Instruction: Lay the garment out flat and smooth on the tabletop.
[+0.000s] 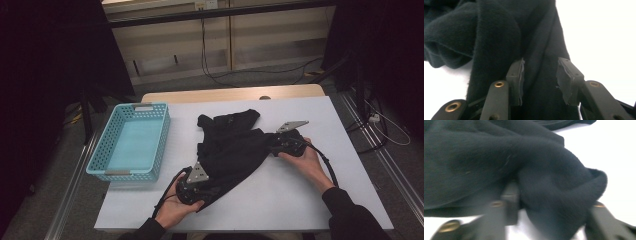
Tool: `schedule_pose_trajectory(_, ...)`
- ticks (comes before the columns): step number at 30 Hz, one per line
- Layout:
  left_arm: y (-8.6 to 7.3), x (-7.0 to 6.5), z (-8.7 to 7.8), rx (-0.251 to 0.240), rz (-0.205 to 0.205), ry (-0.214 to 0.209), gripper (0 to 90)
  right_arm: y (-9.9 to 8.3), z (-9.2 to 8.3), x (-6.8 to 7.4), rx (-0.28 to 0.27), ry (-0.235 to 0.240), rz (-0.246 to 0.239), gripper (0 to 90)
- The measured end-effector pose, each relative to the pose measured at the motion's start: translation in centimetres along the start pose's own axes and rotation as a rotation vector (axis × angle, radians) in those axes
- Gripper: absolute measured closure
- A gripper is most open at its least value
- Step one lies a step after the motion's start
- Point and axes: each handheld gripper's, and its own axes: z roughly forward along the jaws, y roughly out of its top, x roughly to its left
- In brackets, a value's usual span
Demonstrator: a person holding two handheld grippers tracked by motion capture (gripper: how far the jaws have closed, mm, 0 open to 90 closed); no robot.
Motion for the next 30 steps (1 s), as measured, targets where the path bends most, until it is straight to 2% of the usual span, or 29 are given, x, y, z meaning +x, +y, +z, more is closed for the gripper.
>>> schedule_pose_trajectory(1, 0.0, 0.0, 0.0, 0.0, 0.0, 0.0, 57.0, 0.0, 0.0, 0.0, 0.0, 0.0, 0.0, 59.9)
schedule_pose_trajectory(2, -0.1, -0.4, -0.1, -0.006, 0.003, -0.004, 56.9, 0.0, -0.2, 0.2, 0.006, 0.013, 0.005, 71.0)
schedule_pose_trajectory(4, -0.2, -0.6, -0.2, 0.014, 0.019, -0.001, 56.9, 0.0, -0.4, 0.5, 0.02, 0.008, -0.006, 75.1)
schedule_pose_trajectory(8, -0.4, -0.9, 0.0, 0.01, 0.033, 0.003, 56.5, -0.3, -1.0, 0.9, 0.034, 0.012, -0.016, 76.9)
schedule_pose_trajectory(10, -0.4, -0.9, 0.0, 0.014, 0.05, -0.014, 54.3, -0.8, -1.8, 1.2, 0.044, 0.027, -0.021, 77.2)
schedule_pose_trajectory(12, -0.5, -1.0, 0.0, 0.013, 0.046, -0.02, 51.2, -1.6, -3.1, 1.7, 0.045, 0.044, -0.027, 77.4)
schedule_pose_trajectory(14, -0.5, -1.1, 0.1, 0.014, 0.043, -0.025, 50.0, -1.8, -3.4, 1.9, 0.044, 0.047, -0.03, 77.4)
schedule_pose_trajectory(15, -0.4, -1.0, 0.0, 0.024, 0.048, -0.036, 52.2, -2.3, -3.9, 2.2, 0.045, 0.052, -0.037, 77.4)
schedule_pose_trajectory(16, -0.5, -1.1, 0.0, 0.026, 0.035, -0.054, 63.2, -2.8, -4.6, 2.4, 0.041, 0.06, -0.038, 77.4)
schedule_pose_trajectory(17, -0.5, -1.1, 0.0, 0.026, 0.035, -0.054, 66.3, -2.8, -4.6, 2.4, 0.041, 0.06, -0.038, 77.4)
schedule_pose_trajectory(18, -0.4, -1.2, 0.0, 0.027, 0.026, -0.066, 77.8, -3.3, -5.3, 2.6, 0.038, 0.066, -0.034, 77.3)
schedule_pose_trajectory(19, -0.4, -1.2, 0.0, 0.034, 0.025, -0.064, 77.8, -3.3, -5.3, 2.6, 0.038, 0.066, -0.034, 77.3)
schedule_pose_trajectory(20, -0.4, -1.1, -0.2, 0.045, 0.025, -0.06, 87.7, -3.8, -6.0, 2.8, 0.032, 0.07, -0.036, 77.3)
schedule_pose_trajectory(23, -0.4, -1.0, -0.5, 0.047, 0.016, -0.062, 89.7, -4.1, -6.7, 3.1, 0.024, 0.073, -0.035, 77.3)
schedule_pose_trajectory(25, -0.7, -0.8, -1.0, 0.049, -0.002, -0.072, 89.8, -4.5, -7.4, 3.3, 0.014, 0.086, -0.025, 77.3)
schedule_pose_trajectory(27, -0.9, -0.7, -1.6, 0.048, -0.002, -0.071, 89.9, -4.9, -8.0, 3.6, 0.01, 0.093, -0.027, 77.3)
schedule_pose_trajectory(30, -1.3, -0.6, -3.1, 0.021, -0.005, -0.072, 89.9, -5.7, -9.3, 4.6, 0.004, 0.104, -0.03, 77.0)
